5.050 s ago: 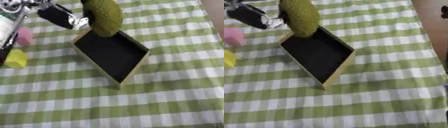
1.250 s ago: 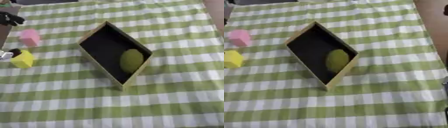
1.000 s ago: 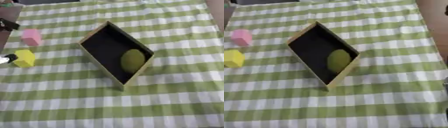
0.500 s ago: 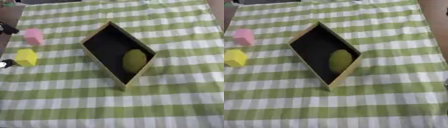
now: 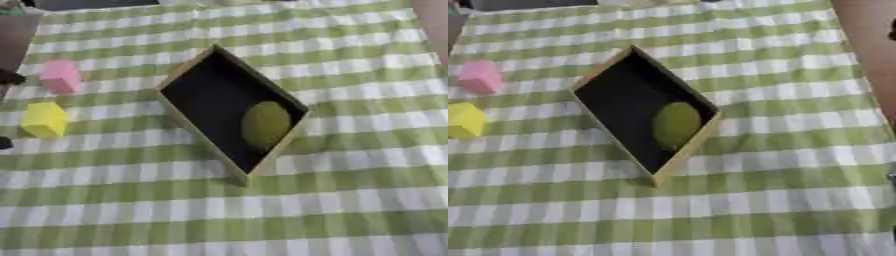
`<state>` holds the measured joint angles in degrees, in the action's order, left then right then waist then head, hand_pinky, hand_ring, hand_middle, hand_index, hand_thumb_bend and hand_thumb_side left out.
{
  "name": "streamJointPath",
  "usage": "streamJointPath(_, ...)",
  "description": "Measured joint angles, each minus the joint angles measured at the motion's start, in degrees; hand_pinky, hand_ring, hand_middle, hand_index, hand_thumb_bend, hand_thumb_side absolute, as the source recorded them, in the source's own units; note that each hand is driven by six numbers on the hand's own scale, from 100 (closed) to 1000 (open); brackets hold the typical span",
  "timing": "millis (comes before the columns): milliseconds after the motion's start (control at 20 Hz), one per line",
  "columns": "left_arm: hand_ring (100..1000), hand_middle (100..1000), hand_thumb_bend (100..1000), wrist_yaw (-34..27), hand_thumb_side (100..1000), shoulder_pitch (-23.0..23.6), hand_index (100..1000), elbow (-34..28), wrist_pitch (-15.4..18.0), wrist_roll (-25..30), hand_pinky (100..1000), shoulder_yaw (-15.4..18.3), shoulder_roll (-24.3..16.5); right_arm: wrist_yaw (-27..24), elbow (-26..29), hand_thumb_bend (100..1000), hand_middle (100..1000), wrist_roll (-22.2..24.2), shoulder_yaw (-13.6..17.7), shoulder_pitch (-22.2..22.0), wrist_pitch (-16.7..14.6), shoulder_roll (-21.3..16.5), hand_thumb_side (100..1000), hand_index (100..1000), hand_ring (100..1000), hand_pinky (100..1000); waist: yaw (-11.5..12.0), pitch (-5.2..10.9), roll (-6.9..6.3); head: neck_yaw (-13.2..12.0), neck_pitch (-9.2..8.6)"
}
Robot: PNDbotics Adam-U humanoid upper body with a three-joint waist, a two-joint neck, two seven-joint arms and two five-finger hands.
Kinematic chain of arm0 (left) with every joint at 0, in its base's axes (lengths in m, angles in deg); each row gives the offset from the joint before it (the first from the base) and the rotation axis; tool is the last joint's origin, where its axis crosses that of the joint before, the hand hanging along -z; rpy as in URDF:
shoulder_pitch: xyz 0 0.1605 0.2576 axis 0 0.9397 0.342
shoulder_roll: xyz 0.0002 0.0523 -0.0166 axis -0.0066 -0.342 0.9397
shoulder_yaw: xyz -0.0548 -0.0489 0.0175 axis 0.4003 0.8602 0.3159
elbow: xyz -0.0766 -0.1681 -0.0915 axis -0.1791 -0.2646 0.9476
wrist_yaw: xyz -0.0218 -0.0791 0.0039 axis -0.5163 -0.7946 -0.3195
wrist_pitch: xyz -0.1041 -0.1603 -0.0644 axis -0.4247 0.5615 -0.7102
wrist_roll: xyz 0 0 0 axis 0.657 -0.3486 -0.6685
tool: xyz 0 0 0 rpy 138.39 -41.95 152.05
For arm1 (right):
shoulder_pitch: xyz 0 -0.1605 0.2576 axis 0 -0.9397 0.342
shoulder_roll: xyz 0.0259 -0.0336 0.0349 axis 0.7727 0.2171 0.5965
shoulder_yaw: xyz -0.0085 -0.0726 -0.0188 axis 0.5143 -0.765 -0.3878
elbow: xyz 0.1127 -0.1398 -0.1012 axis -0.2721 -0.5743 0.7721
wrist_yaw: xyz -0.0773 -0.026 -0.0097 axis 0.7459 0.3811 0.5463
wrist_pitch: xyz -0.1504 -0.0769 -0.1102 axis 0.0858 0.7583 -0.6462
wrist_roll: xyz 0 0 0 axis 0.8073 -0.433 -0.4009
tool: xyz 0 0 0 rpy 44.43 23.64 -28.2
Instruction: Pick up objects on the table and place them in the box.
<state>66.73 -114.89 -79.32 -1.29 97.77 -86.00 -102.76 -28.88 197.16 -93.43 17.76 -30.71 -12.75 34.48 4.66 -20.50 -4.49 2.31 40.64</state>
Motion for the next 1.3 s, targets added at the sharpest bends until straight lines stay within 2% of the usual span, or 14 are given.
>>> streamJointPath(350, 886, 829, 556, 3.76, 100, -1.14, 930, 4.50, 0.43, -0.70, 889, -0.70, 1.86, 0.18, 0.00, 100, 553, 0.48, -0.05, 0.43, 0.34, 0.55, 621, 875, 1000, 918, -0.42, -0.67, 0.01, -0.17, -0.48)
streamJointPath(550, 884, 829, 512, 5.70, 100, -2.30, 929, 6.41, 0.22, -1.84, 887, -0.84, 2.83, 0.45, 0.00, 100, 552, 0.82, -0.09, 0.57, 0.43, 0.71, 621, 875, 1000, 918, -0.52, -0.84, 0.01, -0.32, -0.65)
streamJointPath(950, 882, 832, 468, 6.11, 100, -6.04, 929, 10.54, 0.25, -1.58, 888, -1.66, 5.68, 0.48, 0.00, 100, 550, 1.42, -0.39, 0.96, 0.86, 1.08, 622, 876, 1000, 920, -1.22, -1.64, 0.01, -0.98, -1.32)
streamJointPath(1150, 872, 803, 434, 6.10, 100, -7.42, 904, 12.15, 0.68, -0.52, 880, -2.04, 6.81, 0.49, 0.00, 100, 549, 1.71, -0.41, 1.41, 1.01, 1.45, 623, 877, 1000, 921, -1.57, -2.05, 0.01, -1.24, -1.70)
streamJointPath(1300, 847, 748, 385, 6.22, 100, -7.59, 867, 12.82, 0.74, 0.14, 861, -2.10, 7.11, 0.50, 0.00, 100, 548, 1.77, -0.43, 1.43, 1.06, 1.49, 624, 877, 1000, 922, -1.74, -2.19, -0.01, -1.27, -1.93)
